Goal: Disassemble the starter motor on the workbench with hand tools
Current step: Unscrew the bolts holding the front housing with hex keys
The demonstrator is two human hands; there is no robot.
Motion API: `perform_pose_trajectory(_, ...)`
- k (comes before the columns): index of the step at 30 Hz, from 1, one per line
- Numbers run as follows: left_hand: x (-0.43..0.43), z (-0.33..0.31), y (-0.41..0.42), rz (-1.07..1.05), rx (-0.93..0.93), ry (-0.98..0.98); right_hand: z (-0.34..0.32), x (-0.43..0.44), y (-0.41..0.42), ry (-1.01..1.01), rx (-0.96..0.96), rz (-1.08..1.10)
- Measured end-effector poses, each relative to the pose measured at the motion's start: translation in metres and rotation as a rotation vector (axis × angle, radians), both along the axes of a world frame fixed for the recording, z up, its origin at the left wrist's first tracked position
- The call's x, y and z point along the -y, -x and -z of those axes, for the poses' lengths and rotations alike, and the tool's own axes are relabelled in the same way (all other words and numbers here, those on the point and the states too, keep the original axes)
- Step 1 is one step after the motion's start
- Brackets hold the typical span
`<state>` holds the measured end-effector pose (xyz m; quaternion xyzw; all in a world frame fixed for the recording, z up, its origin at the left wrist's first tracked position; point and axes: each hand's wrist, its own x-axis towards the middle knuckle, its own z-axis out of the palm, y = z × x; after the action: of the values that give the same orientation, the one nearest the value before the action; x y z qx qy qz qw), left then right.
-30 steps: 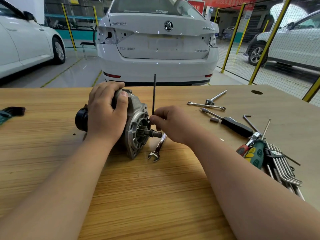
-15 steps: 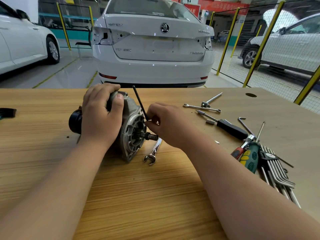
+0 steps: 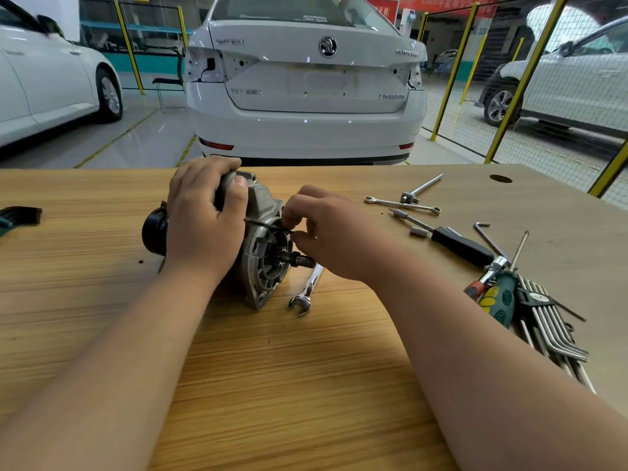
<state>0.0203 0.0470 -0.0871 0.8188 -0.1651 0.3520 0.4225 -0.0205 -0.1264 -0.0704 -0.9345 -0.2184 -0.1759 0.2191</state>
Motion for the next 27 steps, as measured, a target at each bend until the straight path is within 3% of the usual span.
perform_pose_trajectory(5, 0.0, 0.0, -0.001, -0.003, -0.003, 0.005, -0.009, -0.001, -0.001, 0.138, -0.025, -0.027)
perform_pose_trajectory(20, -0.001, 0.002, -0.003, 0.002, 0.024, 0.012, -0.016, 0.002, 0.001, 0.202, -0.057, -0.043)
perform_pose_trajectory(22, 0.0, 0.002, -0.003, 0.004, 0.026, 0.014, -0.016, 0.009, 0.003, 0.134, -0.069, -0.031)
perform_pose_trajectory(24, -0.001, 0.002, -0.002, 0.004, 0.023, 0.016, -0.012, 0.017, 0.005, -0.056, -0.12, 0.052)
perform_pose_trajectory(27, 0.0, 0.001, -0.001, 0.004, 0.011, 0.012, 0.0, 0.019, 0.007, -0.636, -0.395, 0.122)
